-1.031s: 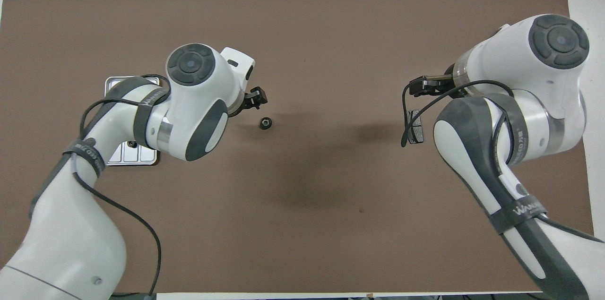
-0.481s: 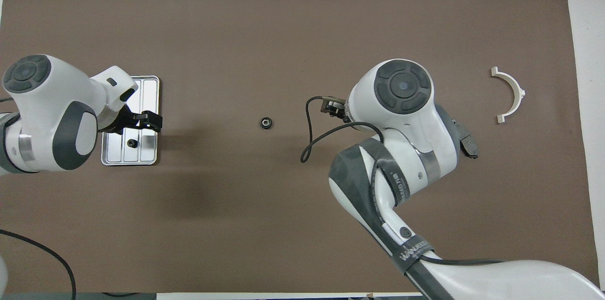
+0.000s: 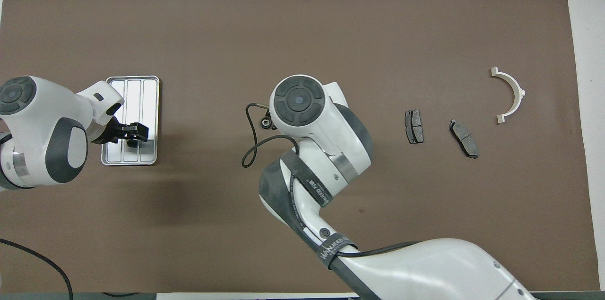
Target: Place bearing gear from tray to pile
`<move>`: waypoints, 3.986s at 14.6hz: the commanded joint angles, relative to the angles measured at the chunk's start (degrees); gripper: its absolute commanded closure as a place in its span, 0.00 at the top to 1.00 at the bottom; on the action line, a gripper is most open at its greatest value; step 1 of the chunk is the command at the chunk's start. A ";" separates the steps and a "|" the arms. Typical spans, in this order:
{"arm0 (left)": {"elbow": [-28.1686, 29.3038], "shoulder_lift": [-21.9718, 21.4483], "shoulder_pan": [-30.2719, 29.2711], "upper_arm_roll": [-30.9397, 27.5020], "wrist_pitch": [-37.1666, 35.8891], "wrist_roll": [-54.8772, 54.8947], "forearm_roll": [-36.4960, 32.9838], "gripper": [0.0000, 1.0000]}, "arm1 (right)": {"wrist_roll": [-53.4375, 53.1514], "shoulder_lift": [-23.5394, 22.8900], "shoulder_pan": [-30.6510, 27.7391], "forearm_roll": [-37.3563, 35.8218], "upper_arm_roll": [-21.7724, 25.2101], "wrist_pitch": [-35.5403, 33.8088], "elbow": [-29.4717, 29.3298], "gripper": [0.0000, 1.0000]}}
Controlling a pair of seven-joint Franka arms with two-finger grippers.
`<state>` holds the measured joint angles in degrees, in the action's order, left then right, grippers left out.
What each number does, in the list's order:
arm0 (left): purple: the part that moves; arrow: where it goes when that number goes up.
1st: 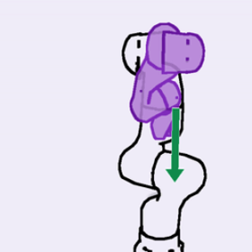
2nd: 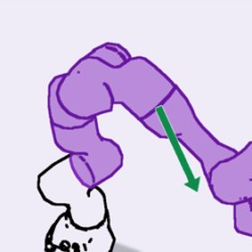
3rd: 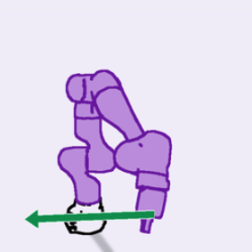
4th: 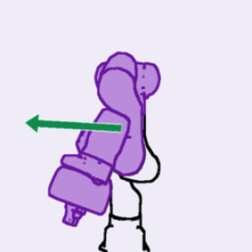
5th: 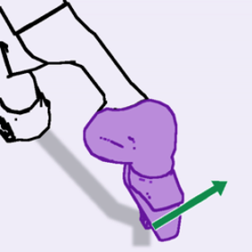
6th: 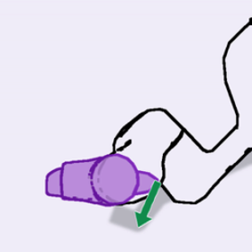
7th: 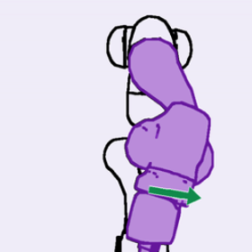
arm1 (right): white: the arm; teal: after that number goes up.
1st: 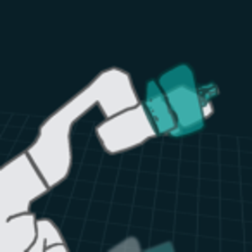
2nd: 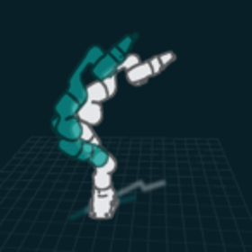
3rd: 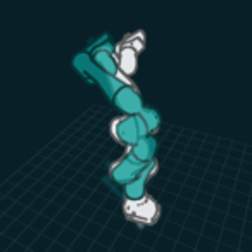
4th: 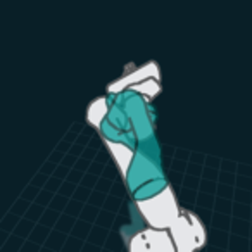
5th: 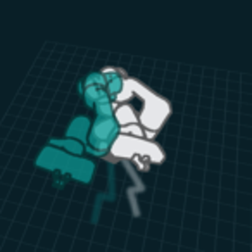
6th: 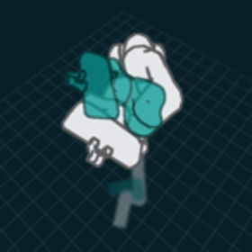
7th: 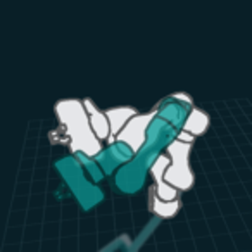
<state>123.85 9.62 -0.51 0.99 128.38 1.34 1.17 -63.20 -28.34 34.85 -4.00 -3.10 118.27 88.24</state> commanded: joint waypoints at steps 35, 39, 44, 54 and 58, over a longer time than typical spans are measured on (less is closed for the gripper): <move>-4.99 -2.32 -0.99 0.59 -6.80 -0.98 0.33 0.05 | -4.74 -16.83 3.65 -2.24 0.12 5.04 -13.45 0.22; -9.76 -2.06 -0.28 0.94 -9.64 -5.20 0.50 0.05 | -4.65 -16.84 3.56 -2.50 0.20 5.04 -13.45 0.00; -12.66 -1.44 3.84 1.03 -10.78 -10.64 0.68 0.05 | 7.68 -12.55 -1.69 -2.24 0.12 -6.52 -15.55 0.00; -29.45 13.57 26.78 0.85 -10.09 -41.58 0.59 0.05 | 59.40 -2.60 -25.78 -0.31 -0.32 -15.19 -11.98 0.00; -26.48 16.14 29.43 0.85 -4.55 -45.19 -0.11 0.06 | 63.28 -2.33 -29.48 -0.39 -0.24 -4.65 -3.62 0.00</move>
<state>96.92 24.77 28.71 2.85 122.00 -42.82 1.41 -1.78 -31.99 6.59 -4.87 -2.46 108.87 79.47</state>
